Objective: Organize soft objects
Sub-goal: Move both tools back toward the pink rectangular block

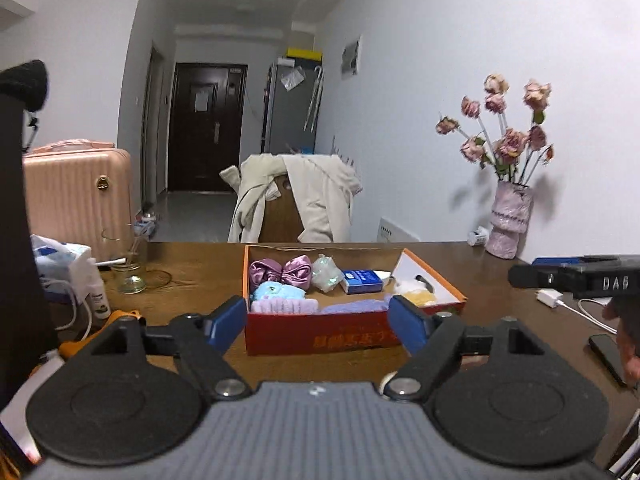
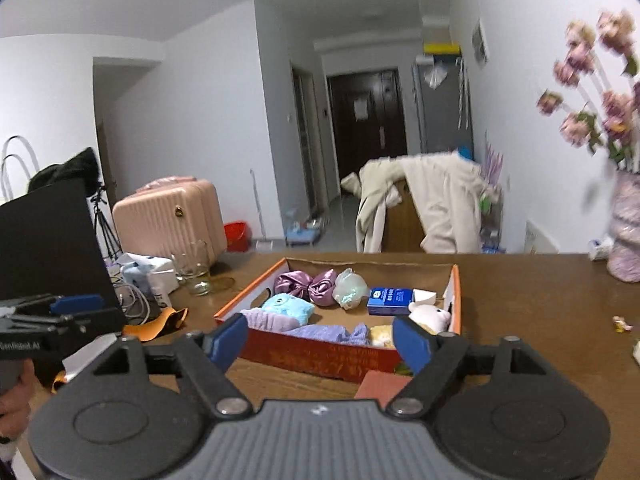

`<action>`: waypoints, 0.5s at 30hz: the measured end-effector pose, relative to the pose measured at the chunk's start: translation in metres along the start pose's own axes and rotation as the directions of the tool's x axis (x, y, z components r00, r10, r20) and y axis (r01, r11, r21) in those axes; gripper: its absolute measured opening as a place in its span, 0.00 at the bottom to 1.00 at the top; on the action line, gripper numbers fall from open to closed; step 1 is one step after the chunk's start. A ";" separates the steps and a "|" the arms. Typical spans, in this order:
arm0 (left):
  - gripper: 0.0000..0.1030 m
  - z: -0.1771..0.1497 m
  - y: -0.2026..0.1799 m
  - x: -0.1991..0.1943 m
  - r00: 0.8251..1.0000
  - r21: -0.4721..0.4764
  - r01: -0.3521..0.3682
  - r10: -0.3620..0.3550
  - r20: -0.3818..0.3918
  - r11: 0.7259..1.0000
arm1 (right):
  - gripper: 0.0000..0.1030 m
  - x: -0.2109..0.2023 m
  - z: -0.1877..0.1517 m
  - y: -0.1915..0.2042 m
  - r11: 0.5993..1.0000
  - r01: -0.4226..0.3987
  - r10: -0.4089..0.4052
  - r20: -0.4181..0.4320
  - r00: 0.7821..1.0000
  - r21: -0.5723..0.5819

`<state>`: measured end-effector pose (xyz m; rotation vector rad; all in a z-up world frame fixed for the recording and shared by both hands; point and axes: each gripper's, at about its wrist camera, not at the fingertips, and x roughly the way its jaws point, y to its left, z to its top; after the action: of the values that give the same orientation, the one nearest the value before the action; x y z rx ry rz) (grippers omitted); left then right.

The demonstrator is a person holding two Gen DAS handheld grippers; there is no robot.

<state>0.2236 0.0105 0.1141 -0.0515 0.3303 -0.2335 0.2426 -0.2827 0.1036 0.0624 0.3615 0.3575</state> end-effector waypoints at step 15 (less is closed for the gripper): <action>0.87 -0.072 -0.018 -0.063 0.997 -0.015 0.016 -0.017 -0.071 1.000 | 0.86 -0.079 -0.116 0.044 0.996 0.086 -0.086 -0.029 0.996 0.027</action>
<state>0.1378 0.0066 0.0677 -0.0601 0.4028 -0.2497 0.1171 -0.2698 0.0268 0.0695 0.3960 0.2682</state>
